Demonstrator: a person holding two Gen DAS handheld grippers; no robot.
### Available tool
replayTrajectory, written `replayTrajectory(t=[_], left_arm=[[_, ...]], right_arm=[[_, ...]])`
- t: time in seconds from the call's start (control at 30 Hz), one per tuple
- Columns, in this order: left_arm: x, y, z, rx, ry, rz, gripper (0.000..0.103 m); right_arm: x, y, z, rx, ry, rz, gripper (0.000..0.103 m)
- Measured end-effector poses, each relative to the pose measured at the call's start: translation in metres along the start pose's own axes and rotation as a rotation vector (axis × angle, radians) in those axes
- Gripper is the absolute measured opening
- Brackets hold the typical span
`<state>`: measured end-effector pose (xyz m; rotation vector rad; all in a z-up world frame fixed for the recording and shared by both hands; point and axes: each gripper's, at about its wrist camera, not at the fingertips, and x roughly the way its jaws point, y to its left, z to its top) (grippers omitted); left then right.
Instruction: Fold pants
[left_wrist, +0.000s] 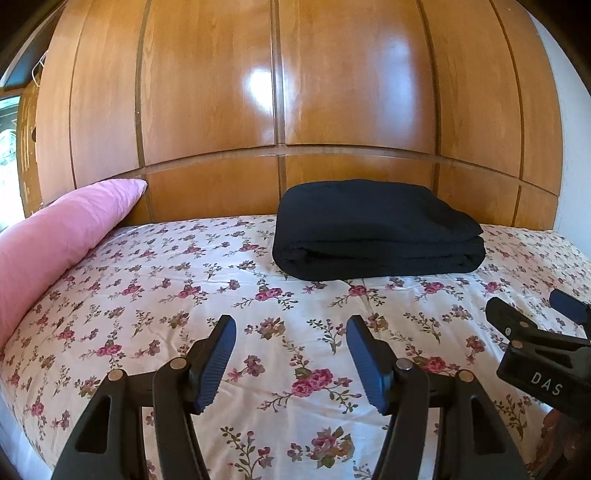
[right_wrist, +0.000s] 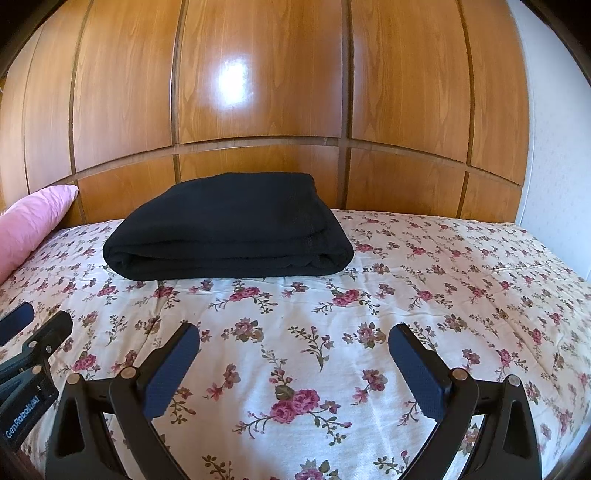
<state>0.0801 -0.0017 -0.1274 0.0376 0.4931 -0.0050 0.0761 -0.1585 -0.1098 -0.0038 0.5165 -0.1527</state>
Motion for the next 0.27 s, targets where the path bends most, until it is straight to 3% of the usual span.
replayTrajectory(t=[0.27], left_arm=[[0.0016,-0.0015,-0.0003,0.008,0.009,-0.008,0.063]], right_arm=[[0.0022,0.0007,0.0,-0.004,0.012,0.006,0.103]])
